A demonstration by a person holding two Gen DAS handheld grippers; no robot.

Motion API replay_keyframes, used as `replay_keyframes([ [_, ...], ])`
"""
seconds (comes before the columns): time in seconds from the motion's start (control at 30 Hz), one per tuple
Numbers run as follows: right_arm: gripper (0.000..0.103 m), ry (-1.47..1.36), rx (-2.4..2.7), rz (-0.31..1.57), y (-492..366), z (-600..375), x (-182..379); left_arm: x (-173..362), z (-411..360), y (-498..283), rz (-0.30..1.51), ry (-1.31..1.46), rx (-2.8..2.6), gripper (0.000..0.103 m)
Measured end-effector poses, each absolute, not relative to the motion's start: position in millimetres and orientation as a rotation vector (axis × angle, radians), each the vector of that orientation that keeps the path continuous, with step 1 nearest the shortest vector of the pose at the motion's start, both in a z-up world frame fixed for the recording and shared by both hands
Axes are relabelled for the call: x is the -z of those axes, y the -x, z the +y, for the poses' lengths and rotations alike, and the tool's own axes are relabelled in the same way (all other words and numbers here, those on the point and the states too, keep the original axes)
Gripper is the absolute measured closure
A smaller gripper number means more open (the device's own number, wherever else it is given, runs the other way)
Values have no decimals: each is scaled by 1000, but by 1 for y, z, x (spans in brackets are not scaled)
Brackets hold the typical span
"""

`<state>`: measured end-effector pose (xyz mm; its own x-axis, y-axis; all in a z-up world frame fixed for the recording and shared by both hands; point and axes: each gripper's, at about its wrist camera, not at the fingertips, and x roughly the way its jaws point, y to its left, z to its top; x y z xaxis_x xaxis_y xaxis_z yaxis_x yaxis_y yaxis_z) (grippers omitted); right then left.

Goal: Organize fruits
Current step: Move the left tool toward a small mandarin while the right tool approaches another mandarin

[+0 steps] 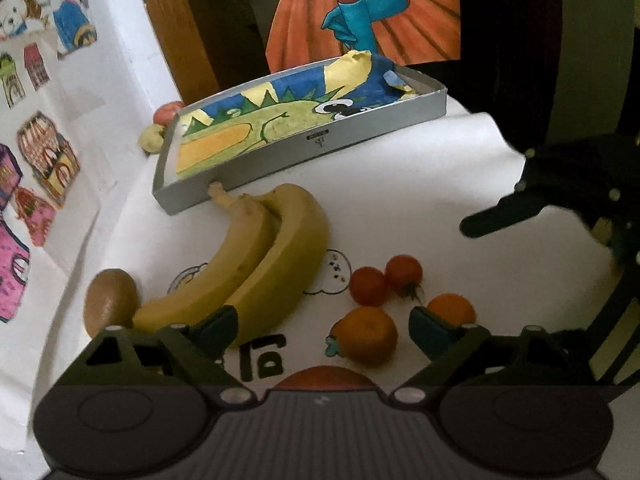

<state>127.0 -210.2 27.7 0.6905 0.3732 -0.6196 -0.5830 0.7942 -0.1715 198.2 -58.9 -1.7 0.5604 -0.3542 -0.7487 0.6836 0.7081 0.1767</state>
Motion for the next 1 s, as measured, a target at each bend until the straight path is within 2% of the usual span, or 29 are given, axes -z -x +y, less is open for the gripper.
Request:
replay_keyframes([
  [0.2, 25, 392, -564, 626, -130, -208, -25, 1, -58, -203, 763, -488, 661, 16],
  [0.27, 30, 398, -561, 631, -130, -207, -25, 3, -60, -204, 782, -495, 675, 21],
  [0.37, 33, 399, -563, 638, -132, -206, -25, 4, -64, -204, 810, -505, 692, 24],
  [0.47, 43, 398, -568, 640, -133, -204, -25, 5, -67, -207, 849, -503, 698, 32],
  [0.63, 47, 394, -575, 649, -137, -202, -25, 8, -70, -214, 922, -482, 693, 44],
  [1.0, 61, 409, -592, 674, -141, -197, -23, 8, -72, -221, 978, -435, 706, 56],
])
